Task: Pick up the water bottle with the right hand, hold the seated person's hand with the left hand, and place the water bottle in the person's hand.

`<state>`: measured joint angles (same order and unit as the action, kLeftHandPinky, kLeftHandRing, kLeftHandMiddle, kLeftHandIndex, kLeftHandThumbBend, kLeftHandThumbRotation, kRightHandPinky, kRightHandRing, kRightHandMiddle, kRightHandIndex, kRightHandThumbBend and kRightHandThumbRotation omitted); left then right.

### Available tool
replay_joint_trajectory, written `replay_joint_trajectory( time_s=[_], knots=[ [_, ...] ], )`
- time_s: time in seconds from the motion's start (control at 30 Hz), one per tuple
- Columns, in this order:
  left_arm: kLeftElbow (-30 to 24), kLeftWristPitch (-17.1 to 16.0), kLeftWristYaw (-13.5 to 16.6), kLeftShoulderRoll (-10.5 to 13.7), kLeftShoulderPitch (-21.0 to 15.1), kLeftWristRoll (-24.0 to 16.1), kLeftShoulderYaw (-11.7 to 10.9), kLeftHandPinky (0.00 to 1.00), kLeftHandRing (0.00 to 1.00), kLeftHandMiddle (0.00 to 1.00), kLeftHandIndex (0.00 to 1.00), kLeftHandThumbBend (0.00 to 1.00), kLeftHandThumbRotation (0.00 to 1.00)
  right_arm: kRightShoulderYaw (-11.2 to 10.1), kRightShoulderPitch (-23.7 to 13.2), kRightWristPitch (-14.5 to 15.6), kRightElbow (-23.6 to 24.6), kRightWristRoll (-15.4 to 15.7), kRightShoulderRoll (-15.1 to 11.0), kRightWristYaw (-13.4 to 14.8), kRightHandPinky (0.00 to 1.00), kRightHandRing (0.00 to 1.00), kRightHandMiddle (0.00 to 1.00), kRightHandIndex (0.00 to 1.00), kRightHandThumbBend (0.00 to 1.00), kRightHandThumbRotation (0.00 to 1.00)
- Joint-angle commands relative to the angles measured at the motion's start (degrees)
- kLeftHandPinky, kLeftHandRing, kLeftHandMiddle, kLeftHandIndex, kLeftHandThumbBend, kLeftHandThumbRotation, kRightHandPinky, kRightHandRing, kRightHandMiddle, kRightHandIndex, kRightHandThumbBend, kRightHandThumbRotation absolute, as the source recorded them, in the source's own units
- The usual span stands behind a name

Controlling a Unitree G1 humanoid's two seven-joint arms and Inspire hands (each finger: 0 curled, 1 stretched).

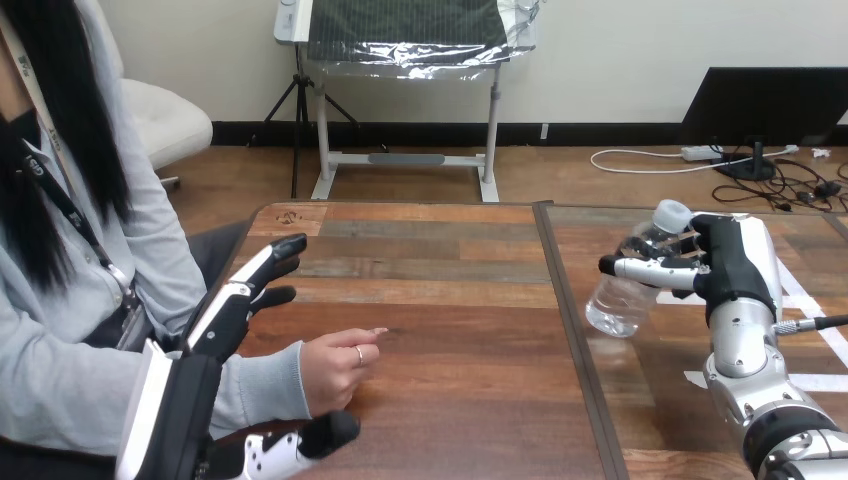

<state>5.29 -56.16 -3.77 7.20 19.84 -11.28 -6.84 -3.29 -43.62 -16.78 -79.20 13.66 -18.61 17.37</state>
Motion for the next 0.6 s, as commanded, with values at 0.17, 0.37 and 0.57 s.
replay_joint_trajectory(
  time_s=[0.17, 0.37, 0.57],
  knots=[
    [-8.62, 7.17, 4.59, 1.61, -0.73, -12.33, -5.66, 0.74, 0.84, 0.88, 0.86, 1.0, 0.6, -1.09, -3.67, -5.8, 3.62, -1.95, 0.3, -1.31, 0.34, 0.4, 0.47, 0.5, 0.85, 0.0],
    [-12.0, 13.31, 4.92, 3.18, 0.07, -17.03, -6.46, 0.7, 0.81, 0.87, 0.87, 1.0, 0.51, -0.68, -3.86, -6.45, 3.94, -1.87, 0.46, -1.27, 0.34, 0.4, 0.47, 0.51, 0.84, 0.0],
    [-13.68, 17.78, 5.41, 5.39, -0.5, -21.46, -6.91, 0.68, 0.8, 0.86, 0.86, 1.0, 0.41, -0.47, -3.96, -7.52, 4.44, -1.99, 0.74, -1.39, 0.34, 0.4, 0.46, 0.5, 0.84, 0.0]
  ],
)
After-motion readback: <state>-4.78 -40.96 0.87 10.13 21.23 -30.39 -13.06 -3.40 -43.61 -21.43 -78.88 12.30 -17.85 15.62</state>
